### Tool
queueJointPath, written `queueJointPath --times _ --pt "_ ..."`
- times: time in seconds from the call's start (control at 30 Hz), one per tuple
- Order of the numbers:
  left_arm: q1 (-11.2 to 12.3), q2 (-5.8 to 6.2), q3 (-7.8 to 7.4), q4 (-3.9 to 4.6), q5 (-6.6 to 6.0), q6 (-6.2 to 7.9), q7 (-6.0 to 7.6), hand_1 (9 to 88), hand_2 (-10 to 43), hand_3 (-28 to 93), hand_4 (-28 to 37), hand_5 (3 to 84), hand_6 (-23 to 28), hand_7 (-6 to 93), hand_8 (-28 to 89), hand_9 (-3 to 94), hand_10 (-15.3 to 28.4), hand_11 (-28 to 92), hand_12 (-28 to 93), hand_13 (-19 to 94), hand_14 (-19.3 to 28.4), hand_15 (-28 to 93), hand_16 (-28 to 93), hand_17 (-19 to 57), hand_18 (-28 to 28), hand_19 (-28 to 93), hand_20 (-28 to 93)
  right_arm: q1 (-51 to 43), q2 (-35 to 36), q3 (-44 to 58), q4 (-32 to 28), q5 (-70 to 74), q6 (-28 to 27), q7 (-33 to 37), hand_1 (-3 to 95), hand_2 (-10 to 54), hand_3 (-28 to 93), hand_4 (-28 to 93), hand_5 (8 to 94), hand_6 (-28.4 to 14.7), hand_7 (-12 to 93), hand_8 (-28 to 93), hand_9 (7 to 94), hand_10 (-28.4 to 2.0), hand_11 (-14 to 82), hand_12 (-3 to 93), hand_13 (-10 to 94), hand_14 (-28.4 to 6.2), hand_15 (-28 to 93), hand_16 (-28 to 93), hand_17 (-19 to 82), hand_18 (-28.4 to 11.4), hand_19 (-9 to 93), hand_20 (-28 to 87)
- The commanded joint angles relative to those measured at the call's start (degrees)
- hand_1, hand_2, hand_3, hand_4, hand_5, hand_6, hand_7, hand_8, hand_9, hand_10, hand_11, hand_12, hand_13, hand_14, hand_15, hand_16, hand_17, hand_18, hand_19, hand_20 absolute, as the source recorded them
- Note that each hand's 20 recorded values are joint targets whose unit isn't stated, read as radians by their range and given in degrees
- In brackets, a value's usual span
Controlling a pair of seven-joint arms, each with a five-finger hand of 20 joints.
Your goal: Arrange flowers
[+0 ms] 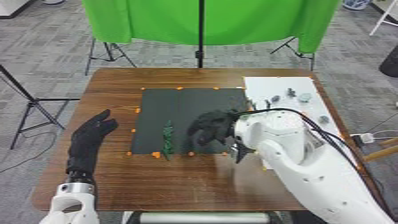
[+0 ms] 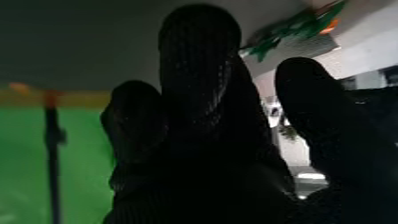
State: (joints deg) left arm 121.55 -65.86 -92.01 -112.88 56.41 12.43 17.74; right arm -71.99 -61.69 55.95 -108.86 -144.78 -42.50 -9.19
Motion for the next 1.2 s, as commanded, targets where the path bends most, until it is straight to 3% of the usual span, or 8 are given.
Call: queueJointPath --times 0.03,0.6,1.0,1.2 --pt "0.88 -0.9 0.28 -0.05 0.19 -0.4 -0.19 28.2 -2.7 65 -15.5 45.9 2.3 14.8 -5 45.6 12.8 20 17 40 15.6 15 4 10.4 10.5 3 23 0.34 -1.8 -3.36 2.03 -10.78 1.14 -3.77 20.1 13.7 79 9 45.9 -3.2 6 -8 43.5 -8.5 4.7 5.6 88 -7.3 52 24 60 -13.7 93 39" --pt "0.32 -1.1 0.7 0.11 0.2 -0.38 -0.2 27.9 -2.4 65 -15.7 45.8 2.1 14.6 -5 45.6 12.8 19 17 40 15.6 15 4 10.4 10.5 3 23 2.03 -7.88 -8.82 6.13 -19.21 -0.37 -9.54 18.6 13.1 80 9 47.6 -3.0 7 -8 43.3 -8.5 4.9 5.5 89 -6.9 52 24 61 -14.2 93 38" --pt "0.16 -1.09 0.75 0.13 0.09 -0.47 -0.47 27.7 -2.4 65 -15.6 45.9 2.2 14.4 -5 45.5 12.8 19 17 40 15.5 15 4 10.3 10.5 3 23 2.62 -11.25 -8.73 8.74 -19.93 -0.04 -7.37 18.2 13.0 80 9 47.7 -3.0 7 -8 43.9 -8.7 5.0 5.9 89 -6.8 52 24 60 -14.2 93 38" --pt "0.38 -1.17 0.58 -0.01 0.15 -0.93 -0.38 27.7 -2.3 65 -15.6 45.9 2.3 14.3 -5 45.5 12.8 19 17 40 15.7 15 4 10.3 10.5 3 23 2.73 -7.74 -6.41 5.04 -14.62 -0.52 -3.51 18.2 12.9 80 9 47.6 -2.9 7 -8 44.1 -9.0 5.1 6.1 89 -6.8 52 24 60 -14.2 93 38"
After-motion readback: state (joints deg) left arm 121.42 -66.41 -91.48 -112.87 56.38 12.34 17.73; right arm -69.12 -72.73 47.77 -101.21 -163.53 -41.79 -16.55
